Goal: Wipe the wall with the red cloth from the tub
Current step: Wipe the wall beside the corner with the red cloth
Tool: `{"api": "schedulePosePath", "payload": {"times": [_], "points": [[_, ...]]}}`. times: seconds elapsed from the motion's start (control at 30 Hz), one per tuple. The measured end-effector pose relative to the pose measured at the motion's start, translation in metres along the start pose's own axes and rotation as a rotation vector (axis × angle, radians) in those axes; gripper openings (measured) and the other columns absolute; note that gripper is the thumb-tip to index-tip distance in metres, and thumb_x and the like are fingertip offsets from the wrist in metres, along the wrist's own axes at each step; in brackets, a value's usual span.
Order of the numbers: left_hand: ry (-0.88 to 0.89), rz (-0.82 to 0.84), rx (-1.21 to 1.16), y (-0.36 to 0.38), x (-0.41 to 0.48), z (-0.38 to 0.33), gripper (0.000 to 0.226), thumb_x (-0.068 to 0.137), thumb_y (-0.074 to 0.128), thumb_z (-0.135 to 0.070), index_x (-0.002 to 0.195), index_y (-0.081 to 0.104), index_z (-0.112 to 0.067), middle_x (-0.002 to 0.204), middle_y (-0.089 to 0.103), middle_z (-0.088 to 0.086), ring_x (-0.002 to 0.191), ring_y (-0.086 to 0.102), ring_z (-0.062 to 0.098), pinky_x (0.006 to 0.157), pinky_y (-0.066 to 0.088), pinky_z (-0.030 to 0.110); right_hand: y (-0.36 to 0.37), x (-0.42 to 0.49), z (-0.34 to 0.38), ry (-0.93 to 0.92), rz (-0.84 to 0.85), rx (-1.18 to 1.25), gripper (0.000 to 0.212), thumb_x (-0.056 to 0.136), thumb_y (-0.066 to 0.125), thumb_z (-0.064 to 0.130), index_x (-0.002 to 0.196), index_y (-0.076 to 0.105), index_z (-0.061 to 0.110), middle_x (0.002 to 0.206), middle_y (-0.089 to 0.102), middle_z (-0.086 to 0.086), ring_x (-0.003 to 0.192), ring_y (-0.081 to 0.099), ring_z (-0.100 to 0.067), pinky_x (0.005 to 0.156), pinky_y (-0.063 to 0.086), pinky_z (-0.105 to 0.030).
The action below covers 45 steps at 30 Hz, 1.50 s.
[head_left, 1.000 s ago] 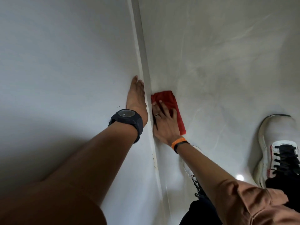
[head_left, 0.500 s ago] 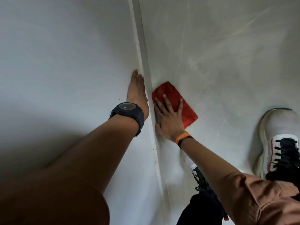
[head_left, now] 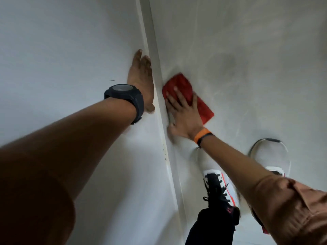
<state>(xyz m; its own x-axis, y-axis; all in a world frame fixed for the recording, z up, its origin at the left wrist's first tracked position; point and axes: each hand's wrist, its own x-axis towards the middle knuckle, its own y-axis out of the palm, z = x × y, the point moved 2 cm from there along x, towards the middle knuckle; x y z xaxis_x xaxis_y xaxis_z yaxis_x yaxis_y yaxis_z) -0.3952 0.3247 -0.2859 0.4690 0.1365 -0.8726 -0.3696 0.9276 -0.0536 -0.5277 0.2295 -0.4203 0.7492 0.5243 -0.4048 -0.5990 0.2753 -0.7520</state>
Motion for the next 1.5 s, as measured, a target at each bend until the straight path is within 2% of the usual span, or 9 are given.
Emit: {"api": "schedulePosePath", "payload": {"times": [0.17,0.3,0.47,0.8,0.9,1.0,1.13,1.33,1.5], "points": [[0.009,-0.005,0.010,-0.001,0.001,-0.002,0.136,0.067,0.040,-0.094,0.155,-0.004,-0.001,0.165,-0.003,0.021,0.154,-0.004,0.035,0.123,-0.010,0.058,0.038,-0.049,0.014,-0.010,0.093,0.041,0.086,0.079,0.046,0.051,0.155,0.031,0.016,0.170,0.011,-0.001,0.157,-0.007,-0.028,0.117,-0.001,-0.073],[-0.008,-0.011,-0.012,0.002,0.001,-0.004,0.135,0.065,0.041,-0.095,0.156,0.000,-0.004,0.165,-0.003,0.020,0.154,-0.005,0.034,0.122,-0.010,0.059,0.020,-0.020,0.001,-0.038,0.035,-0.005,0.084,0.080,0.046,0.054,0.156,0.030,0.019,0.168,0.018,-0.001,0.157,-0.001,-0.029,0.114,0.004,-0.077],[-0.036,-0.039,0.003,0.006,0.000,-0.017,0.140,0.059,0.040,-0.099,0.157,0.005,-0.005,0.163,-0.002,0.026,0.153,-0.006,0.041,0.119,-0.008,0.067,-0.016,0.034,0.005,0.087,-0.021,0.000,0.088,0.075,0.048,0.051,0.156,0.030,0.019,0.168,0.018,0.002,0.157,0.000,-0.030,0.112,0.005,-0.080],[-0.089,-0.059,-0.021,0.007,0.002,-0.027,0.140,0.055,0.042,-0.099,0.157,0.013,-0.009,0.162,-0.001,0.029,0.152,-0.004,0.046,0.118,-0.007,0.068,0.036,-0.051,0.003,-0.107,0.115,-0.076,0.085,0.074,0.051,0.046,0.153,0.035,0.019,0.166,0.027,0.000,0.156,0.005,-0.030,0.112,0.013,-0.077],[-0.088,-0.065,-0.011,0.008,0.001,-0.028,0.140,0.056,0.042,-0.099,0.157,0.011,-0.008,0.162,-0.001,0.029,0.152,-0.003,0.046,0.119,-0.007,0.068,0.029,-0.041,-0.006,-0.147,0.067,-0.112,0.081,0.078,0.050,0.046,0.153,0.035,0.019,0.164,0.030,0.000,0.156,0.010,-0.029,0.110,0.016,-0.075],[-0.085,-0.051,0.003,0.008,0.000,-0.029,0.139,0.057,0.040,-0.099,0.157,0.008,-0.007,0.162,-0.001,0.029,0.151,-0.003,0.046,0.119,-0.006,0.068,0.004,0.002,-0.004,-0.040,-0.040,-0.051,0.075,0.086,0.045,0.047,0.154,0.032,0.020,0.165,0.029,-0.001,0.156,0.011,-0.030,0.110,0.016,-0.077],[-0.102,-0.040,0.015,0.006,0.000,-0.031,0.140,0.057,0.038,-0.100,0.157,0.003,-0.007,0.163,-0.001,0.028,0.152,-0.003,0.045,0.120,-0.007,0.066,-0.018,0.039,0.002,0.064,-0.018,-0.055,0.078,0.085,0.038,0.052,0.155,0.030,0.018,0.166,0.026,-0.002,0.156,0.007,-0.032,0.110,0.016,-0.078],[-0.115,-0.054,0.016,0.008,-0.001,-0.032,0.139,0.057,0.037,-0.100,0.157,0.006,-0.008,0.163,0.001,0.027,0.152,-0.001,0.045,0.120,-0.004,0.067,0.035,-0.050,0.006,-0.103,0.079,-0.085,0.083,0.076,0.048,0.045,0.154,0.034,0.020,0.166,0.027,0.000,0.156,0.006,-0.030,0.111,0.016,-0.075],[-0.119,-0.071,0.027,0.009,-0.001,-0.031,0.142,0.056,0.035,-0.102,0.157,0.003,-0.007,0.163,0.000,0.026,0.152,0.000,0.044,0.120,-0.005,0.066,0.047,-0.059,-0.005,-0.183,0.115,-0.146,0.080,0.079,0.047,0.045,0.153,0.035,0.020,0.166,0.027,-0.001,0.157,0.007,-0.029,0.111,0.016,-0.073]]}}
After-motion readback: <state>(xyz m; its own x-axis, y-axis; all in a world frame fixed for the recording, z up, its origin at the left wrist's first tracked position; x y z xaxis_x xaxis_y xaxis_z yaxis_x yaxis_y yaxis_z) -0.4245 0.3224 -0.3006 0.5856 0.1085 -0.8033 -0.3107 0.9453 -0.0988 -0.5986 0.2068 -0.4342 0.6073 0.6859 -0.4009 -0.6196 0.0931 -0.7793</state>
